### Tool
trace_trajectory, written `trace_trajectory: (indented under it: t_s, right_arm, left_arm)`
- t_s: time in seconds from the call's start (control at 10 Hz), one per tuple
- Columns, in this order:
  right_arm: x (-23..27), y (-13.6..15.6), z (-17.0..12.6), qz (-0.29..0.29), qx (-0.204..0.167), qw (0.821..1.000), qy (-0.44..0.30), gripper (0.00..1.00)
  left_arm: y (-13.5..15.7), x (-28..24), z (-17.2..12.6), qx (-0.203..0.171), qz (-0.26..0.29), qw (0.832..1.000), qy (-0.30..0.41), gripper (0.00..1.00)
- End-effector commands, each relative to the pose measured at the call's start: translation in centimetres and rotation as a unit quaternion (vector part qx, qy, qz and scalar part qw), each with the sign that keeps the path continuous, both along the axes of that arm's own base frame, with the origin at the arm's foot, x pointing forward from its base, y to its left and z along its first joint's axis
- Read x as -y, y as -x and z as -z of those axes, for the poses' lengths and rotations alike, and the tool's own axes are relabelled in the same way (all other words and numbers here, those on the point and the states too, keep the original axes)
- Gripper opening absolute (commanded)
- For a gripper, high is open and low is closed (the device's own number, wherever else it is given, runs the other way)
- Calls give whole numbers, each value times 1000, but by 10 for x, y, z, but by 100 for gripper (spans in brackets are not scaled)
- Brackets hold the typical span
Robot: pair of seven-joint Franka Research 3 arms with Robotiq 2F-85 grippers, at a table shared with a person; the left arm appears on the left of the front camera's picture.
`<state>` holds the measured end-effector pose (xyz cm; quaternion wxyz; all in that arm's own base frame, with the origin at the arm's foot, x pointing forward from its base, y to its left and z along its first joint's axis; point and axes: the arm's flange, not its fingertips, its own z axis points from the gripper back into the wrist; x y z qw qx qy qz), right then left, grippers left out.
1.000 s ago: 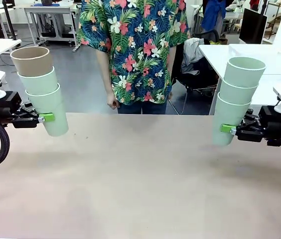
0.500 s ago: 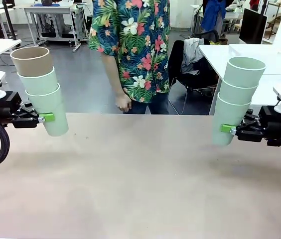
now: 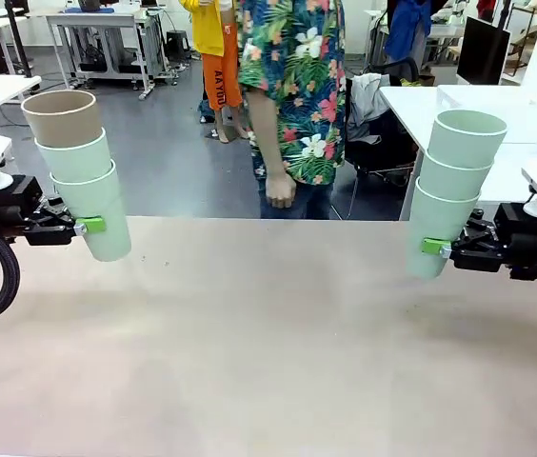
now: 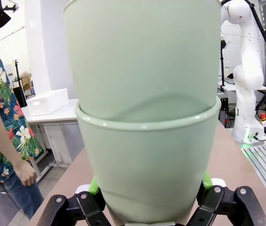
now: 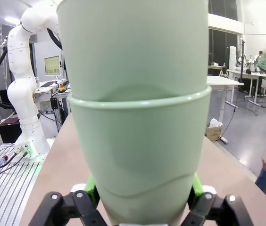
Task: Stack the cups and store them in the basket.
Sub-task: Place the stack of Reusable plastic cups into the Pantry Basket.
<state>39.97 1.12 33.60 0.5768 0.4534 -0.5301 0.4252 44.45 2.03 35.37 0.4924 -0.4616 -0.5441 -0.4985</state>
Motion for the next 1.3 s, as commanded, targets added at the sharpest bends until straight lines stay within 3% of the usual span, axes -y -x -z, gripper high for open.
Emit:
trace_trajectory:
  t_s: [0.0,1.2]
  right_arm:
    - [1,-2,-4,0,5,1000,0,85]
    - [1,-2,-4,0,5,1000,0,85]
  left_arm:
    - [1,0,-5,5,-1,1000,4,86]
    - [1,0,-5,5,-1,1000,4,86]
